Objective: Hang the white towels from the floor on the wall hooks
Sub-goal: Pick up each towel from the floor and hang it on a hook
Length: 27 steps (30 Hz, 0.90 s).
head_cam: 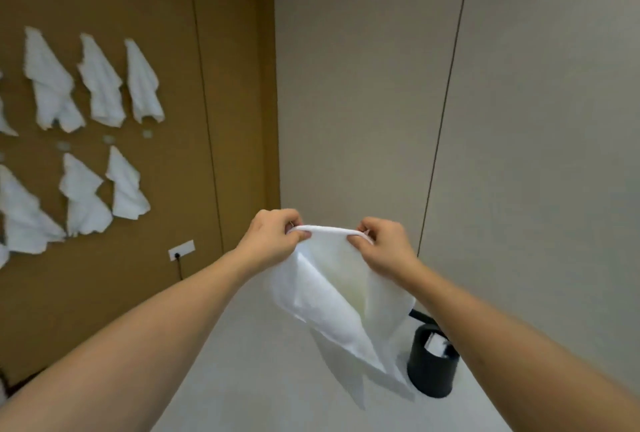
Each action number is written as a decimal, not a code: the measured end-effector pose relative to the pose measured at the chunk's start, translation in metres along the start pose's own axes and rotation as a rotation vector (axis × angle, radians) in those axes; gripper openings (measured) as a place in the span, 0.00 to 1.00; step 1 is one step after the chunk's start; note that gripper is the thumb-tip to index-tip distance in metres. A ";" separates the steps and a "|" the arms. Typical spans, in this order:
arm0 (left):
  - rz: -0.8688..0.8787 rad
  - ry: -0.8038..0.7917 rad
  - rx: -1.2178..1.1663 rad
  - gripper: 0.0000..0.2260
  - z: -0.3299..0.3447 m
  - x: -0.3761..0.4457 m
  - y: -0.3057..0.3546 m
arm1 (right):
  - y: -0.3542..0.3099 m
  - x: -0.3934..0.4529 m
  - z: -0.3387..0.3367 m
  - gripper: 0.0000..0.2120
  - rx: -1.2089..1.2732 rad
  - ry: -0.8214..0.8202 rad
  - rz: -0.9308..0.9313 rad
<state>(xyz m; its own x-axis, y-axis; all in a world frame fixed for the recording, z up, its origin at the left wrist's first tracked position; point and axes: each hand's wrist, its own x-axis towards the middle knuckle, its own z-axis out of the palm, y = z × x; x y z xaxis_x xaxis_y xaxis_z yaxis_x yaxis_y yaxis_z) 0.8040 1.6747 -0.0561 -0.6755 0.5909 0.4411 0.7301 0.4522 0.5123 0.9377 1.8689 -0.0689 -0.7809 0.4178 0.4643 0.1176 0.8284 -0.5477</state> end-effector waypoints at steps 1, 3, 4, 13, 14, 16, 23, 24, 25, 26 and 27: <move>-0.034 0.016 0.008 0.08 -0.004 0.007 -0.014 | -0.002 0.019 0.014 0.08 0.006 -0.027 -0.024; -0.098 0.044 0.025 0.09 -0.011 0.016 -0.041 | -0.009 0.053 0.044 0.07 0.024 -0.080 -0.072; -0.127 0.060 0.027 0.09 -0.016 0.021 -0.054 | -0.014 0.068 0.060 0.07 0.037 -0.103 -0.097; -0.265 0.200 0.089 0.07 -0.071 0.085 -0.199 | -0.072 0.195 0.197 0.06 0.109 -0.215 -0.287; -0.270 0.212 0.100 0.07 -0.078 0.098 -0.218 | -0.081 0.213 0.214 0.08 0.099 -0.225 -0.307; -0.285 0.225 0.123 0.07 -0.095 0.126 -0.261 | -0.100 0.253 0.248 0.10 0.096 -0.241 -0.327; -0.313 0.223 0.152 0.06 -0.156 0.220 -0.397 | -0.169 0.380 0.358 0.08 0.073 -0.273 -0.391; -0.312 0.238 0.154 0.06 -0.163 0.231 -0.414 | -0.177 0.395 0.372 0.08 0.079 -0.274 -0.398; -0.308 0.249 0.158 0.06 -0.170 0.242 -0.430 | -0.184 0.410 0.386 0.08 0.082 -0.278 -0.406; -0.306 0.256 0.163 0.06 -0.175 0.252 -0.445 | -0.190 0.424 0.401 0.08 0.078 -0.286 -0.412; -0.308 0.260 0.165 0.06 -0.179 0.261 -0.460 | -0.196 0.438 0.415 0.09 0.068 -0.293 -0.420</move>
<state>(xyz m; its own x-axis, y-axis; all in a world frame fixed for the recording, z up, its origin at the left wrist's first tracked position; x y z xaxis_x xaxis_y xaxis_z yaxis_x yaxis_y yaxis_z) 0.2737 1.5013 -0.0450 -0.8524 0.2331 0.4680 0.4828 0.6945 0.5334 0.3185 1.7351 -0.0472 -0.8923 -0.0762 0.4449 -0.2759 0.8722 -0.4040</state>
